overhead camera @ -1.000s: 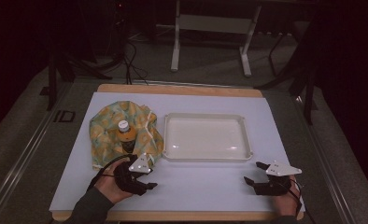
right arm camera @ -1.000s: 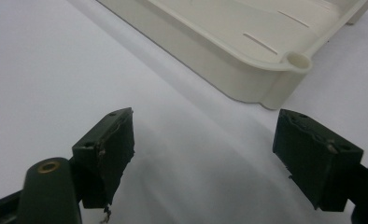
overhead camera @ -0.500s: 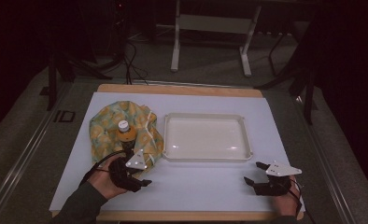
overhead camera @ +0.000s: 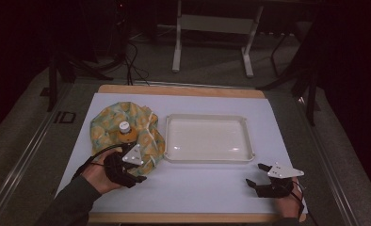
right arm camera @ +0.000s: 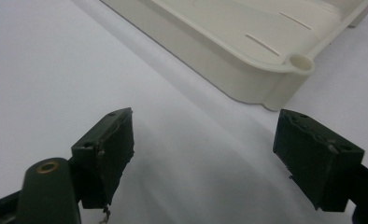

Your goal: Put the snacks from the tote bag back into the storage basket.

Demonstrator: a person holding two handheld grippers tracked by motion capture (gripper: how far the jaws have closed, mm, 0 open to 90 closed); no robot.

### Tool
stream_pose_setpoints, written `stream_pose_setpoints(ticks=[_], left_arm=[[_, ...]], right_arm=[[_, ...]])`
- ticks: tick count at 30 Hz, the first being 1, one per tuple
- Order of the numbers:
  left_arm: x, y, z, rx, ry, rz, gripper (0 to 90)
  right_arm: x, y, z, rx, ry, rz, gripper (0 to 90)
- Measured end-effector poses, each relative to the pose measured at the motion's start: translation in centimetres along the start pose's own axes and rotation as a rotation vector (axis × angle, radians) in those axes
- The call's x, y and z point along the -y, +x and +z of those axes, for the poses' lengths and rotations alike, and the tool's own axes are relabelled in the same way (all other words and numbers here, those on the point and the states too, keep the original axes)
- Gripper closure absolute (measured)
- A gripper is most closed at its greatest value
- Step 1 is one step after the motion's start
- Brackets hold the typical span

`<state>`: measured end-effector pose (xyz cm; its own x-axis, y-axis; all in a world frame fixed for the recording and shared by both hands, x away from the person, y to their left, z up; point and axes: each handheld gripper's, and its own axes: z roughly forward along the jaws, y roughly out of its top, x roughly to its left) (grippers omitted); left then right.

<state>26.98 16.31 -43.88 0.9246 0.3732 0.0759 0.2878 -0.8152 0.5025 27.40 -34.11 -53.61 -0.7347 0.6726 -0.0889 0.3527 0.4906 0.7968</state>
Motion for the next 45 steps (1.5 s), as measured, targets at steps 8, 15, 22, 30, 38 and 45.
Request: stream_pose_setpoints(ticks=[8, 15, 22, 30, 38, 45], left_arm=[[-0.1, 0.9, -0.9, -0.014, 0.016, -0.001, 48.5], [0.0, 1.7, -1.6, -0.025, 0.03, -0.005, 49.1], [0.2, 2.5, -2.2, -0.036, 0.022, -0.03, 48.3], [0.2, 3.2, -3.0, -0.043, 0.043, -0.035, 48.5], [0.5, 4.0, -3.8, -0.051, 0.047, -0.052, 49.0], [0.5, 4.9, -4.5, -0.061, 0.051, -0.065, 48.7]], right_arm=[[0.0, 0.0, 0.0, -0.005, -0.004, -0.003, 19.4], [0.0, 0.0, 0.0, -0.012, -0.005, -0.01, 18.8], [0.0, 0.0, 0.0, -0.014, -0.007, -0.009, 18.7], [0.0, 0.0, 0.0, -0.015, -0.008, -0.009, 18.7], [0.0, 0.0, -0.1, -0.015, -0.011, -0.007, 18.5], [0.0, 0.0, -0.1, -0.015, -0.011, -0.006, 18.5]])
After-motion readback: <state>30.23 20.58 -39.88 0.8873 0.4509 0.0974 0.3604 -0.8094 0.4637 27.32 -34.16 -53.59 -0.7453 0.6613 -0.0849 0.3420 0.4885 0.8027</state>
